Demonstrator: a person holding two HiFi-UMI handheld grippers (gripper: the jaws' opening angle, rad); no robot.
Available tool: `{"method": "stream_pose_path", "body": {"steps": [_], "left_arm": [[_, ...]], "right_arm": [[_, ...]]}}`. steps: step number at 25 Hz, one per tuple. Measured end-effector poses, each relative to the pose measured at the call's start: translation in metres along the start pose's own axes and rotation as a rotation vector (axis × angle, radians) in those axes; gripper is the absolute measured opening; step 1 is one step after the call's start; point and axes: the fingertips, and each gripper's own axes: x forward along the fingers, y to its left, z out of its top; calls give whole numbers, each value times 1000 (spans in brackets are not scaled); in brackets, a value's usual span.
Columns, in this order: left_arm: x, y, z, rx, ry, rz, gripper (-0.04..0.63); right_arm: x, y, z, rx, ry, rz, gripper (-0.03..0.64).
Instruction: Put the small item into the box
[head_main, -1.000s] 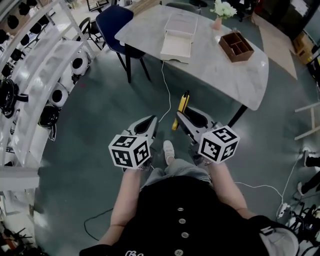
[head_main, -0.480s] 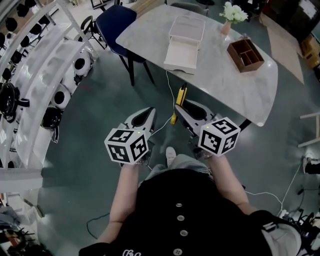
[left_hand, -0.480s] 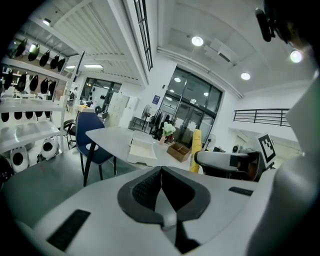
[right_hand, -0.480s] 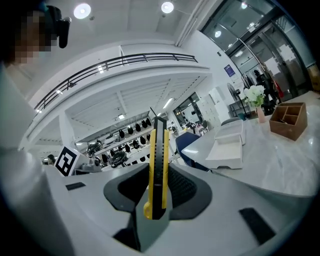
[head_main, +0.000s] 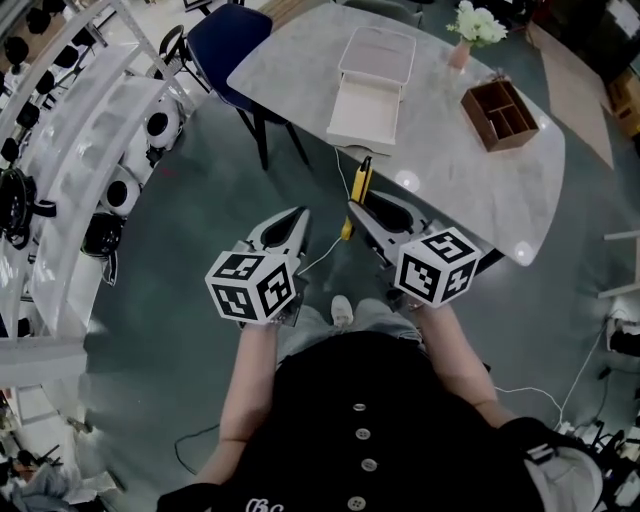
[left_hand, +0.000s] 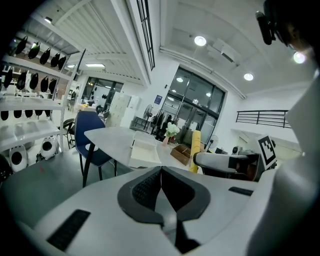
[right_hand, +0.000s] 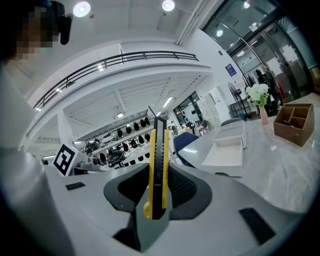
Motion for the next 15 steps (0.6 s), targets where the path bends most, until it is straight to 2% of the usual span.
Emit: {"method": "stream_pose_path", "body": {"steps": [15], "left_arm": [[47,12,11,-10,52,-65,18]], "right_arm": [[0,-52,5,47,-9,-132,120]]}}
